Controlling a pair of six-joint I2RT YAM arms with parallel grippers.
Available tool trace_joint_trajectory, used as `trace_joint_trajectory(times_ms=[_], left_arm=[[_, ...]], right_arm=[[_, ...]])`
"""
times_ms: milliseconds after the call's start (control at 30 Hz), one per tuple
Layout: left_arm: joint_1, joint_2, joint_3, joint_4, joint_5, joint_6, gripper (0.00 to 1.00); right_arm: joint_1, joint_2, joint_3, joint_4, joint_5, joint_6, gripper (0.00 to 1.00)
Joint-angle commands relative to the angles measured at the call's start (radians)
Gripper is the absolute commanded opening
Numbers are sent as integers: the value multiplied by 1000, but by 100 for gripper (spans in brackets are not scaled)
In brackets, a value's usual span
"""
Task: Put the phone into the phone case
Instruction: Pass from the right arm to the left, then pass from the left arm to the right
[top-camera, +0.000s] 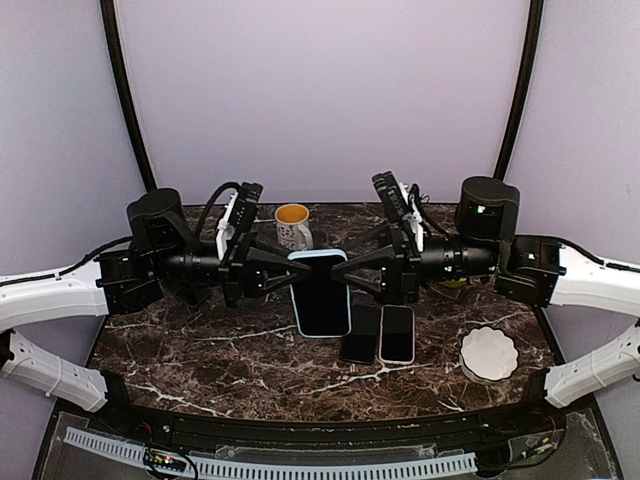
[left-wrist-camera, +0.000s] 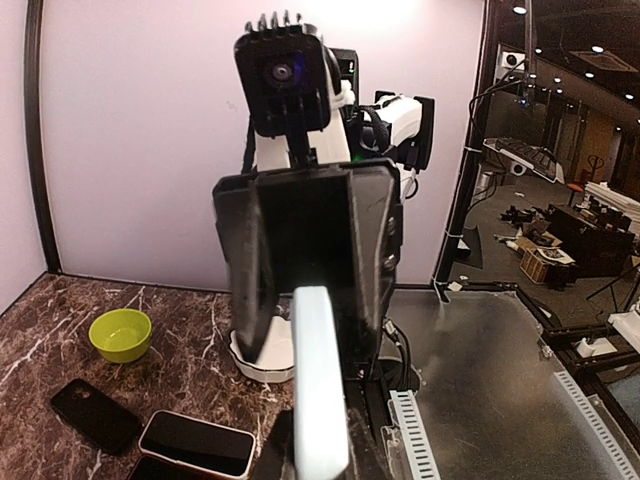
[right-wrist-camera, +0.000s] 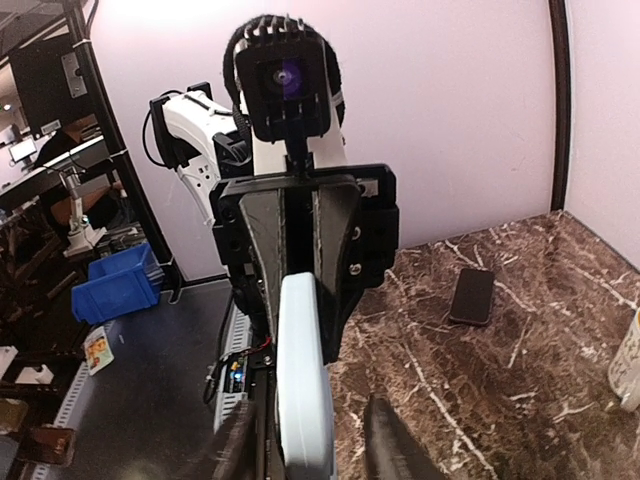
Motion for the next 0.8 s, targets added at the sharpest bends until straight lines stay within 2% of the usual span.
trace_joint_trajectory(times_ms=[0, 67, 200, 333, 400, 500, 533, 733, 767], left_arm=[[-3, -57, -20, 94, -6, 1, 0], [-2, -63, -18, 104, -5, -8, 0], [-2, -60, -6, 108, 13, -24, 0], [-2, -58, -7, 124, 17, -45, 0], [-3, -57, -9, 135, 19, -59, 0], [-2, -53, -12, 145, 23, -71, 0], [-2, -52, -12, 147, 23, -76, 0], [-1, -49, -21, 139, 25, -91, 1], [-1, -47, -25, 130, 23, -88, 13]], right_arm=[[-5, -13, -39, 49, 35, 39, 57], [-6, -1, -63, 59, 28, 57, 58], [-5, 9, -98, 122, 5, 92, 49], [-5, 13, -119, 173, -20, 114, 45], [-5, 24, -119, 172, -23, 121, 34], [-5, 35, -110, 181, -42, 122, 5], [-5, 34, -109, 183, -40, 121, 0], [-12, -9, -125, 212, -15, 125, 0], [-13, -20, -127, 226, -17, 129, 0]])
